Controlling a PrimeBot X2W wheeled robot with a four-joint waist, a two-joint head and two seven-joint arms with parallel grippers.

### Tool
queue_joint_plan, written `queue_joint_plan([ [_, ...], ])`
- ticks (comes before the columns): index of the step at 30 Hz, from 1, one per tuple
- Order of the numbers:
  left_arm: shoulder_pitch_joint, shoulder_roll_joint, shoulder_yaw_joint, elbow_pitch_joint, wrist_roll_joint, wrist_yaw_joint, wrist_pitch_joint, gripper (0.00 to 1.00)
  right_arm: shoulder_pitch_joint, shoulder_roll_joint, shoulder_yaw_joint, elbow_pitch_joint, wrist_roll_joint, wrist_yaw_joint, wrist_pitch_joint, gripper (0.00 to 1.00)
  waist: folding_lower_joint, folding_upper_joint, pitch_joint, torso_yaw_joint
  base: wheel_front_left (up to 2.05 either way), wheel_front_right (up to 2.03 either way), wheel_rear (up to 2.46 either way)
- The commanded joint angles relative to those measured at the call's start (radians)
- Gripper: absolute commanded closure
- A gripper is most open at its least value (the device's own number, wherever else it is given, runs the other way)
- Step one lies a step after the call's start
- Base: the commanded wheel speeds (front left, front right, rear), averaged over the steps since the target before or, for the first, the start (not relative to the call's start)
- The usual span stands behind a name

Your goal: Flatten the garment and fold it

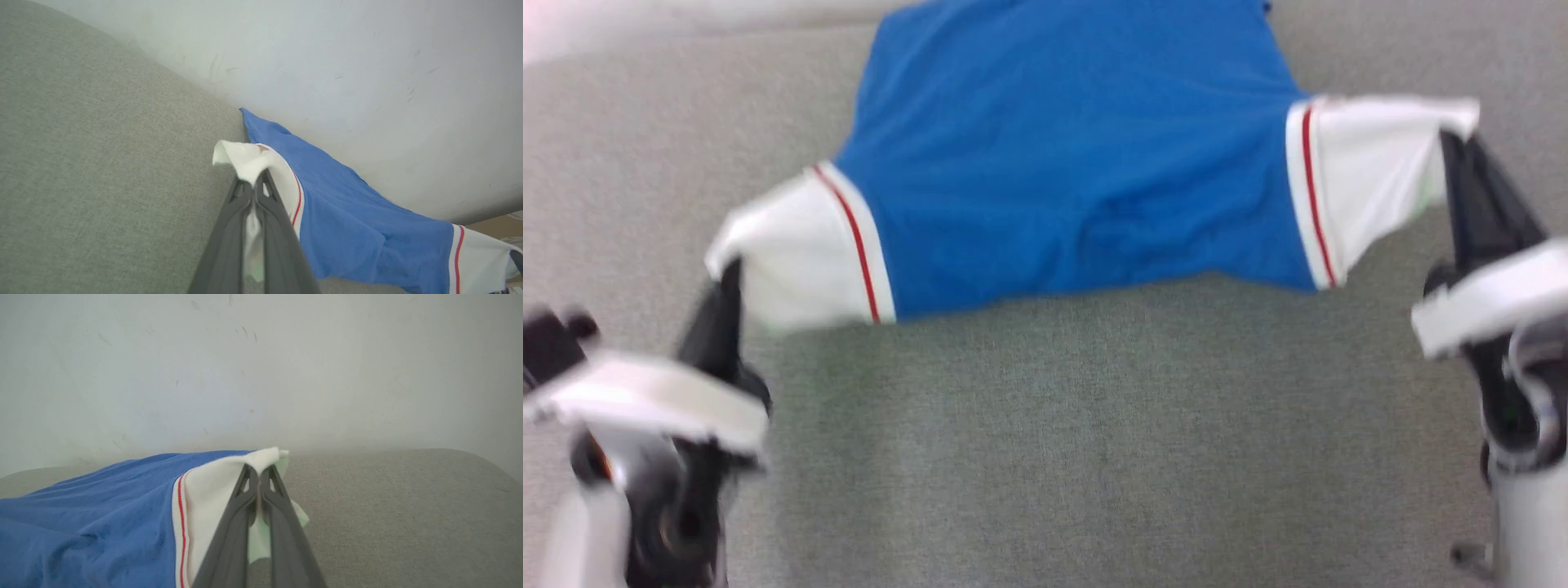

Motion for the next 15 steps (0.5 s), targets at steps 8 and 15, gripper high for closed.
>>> queue_joint_plan([
  [8,0.257,0.004,-0.016,-0.063,-0.016,-0.011,0.031,1.0,0.278,0.061,-0.067,-0.12,0.032,-0.001,0.056,1.0,0.0004,0.0001,-0.135,0.028,0.0,0.0,0.0],
  [15,0.43,0.043,-0.045,-0.121,-0.002,-0.03,0.076,1.0,0.463,0.074,-0.089,-0.205,0.057,-0.001,0.155,1.0,0.0004,0.0001,-0.205,0.034,0.0,0.0,0.0],
])
